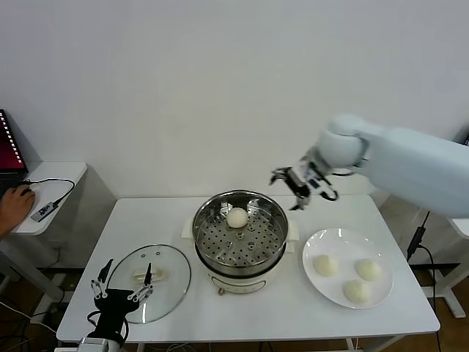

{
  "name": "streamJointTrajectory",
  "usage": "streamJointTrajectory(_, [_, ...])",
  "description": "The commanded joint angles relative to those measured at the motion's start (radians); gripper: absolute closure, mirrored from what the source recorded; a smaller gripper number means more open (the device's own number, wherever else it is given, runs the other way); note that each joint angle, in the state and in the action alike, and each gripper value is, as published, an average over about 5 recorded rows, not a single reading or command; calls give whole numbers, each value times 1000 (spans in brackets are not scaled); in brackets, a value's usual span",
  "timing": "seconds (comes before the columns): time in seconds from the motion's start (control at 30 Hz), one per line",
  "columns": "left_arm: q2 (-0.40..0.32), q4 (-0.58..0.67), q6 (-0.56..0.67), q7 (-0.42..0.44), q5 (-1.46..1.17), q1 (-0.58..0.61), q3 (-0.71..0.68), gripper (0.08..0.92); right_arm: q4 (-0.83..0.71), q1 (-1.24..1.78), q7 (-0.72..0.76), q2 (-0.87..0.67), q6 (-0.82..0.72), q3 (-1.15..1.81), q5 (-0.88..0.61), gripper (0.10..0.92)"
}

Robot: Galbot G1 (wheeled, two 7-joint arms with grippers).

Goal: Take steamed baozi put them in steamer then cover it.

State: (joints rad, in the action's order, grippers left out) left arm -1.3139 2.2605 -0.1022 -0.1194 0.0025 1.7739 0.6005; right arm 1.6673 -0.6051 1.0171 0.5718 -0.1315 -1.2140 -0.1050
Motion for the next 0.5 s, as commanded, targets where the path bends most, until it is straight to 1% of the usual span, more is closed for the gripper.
streamJointTrajectory(0.03, [12,-4,0,5,-2,-5,-5,177,158,30,14,-306,-98,15,-26,203])
streamJointTrajectory(0.13, [18,-14,0,4,-4,-14,-9,177,165,81,8,-352,-93,15,-6,203])
streamJointTrajectory(0.23, [20,-23,0,3,-5,-20,-11,177,149,188,-3,-357,-93,53,31,203])
streamJointTrajectory(0.37, [22,-30,-2,2,-5,-26,-9,177,97,396,-23,-331,-94,199,96,203])
streamJointTrajectory(0.5, [23,-36,-3,2,-4,-30,-4,177,29,565,-48,-266,-94,297,146,203])
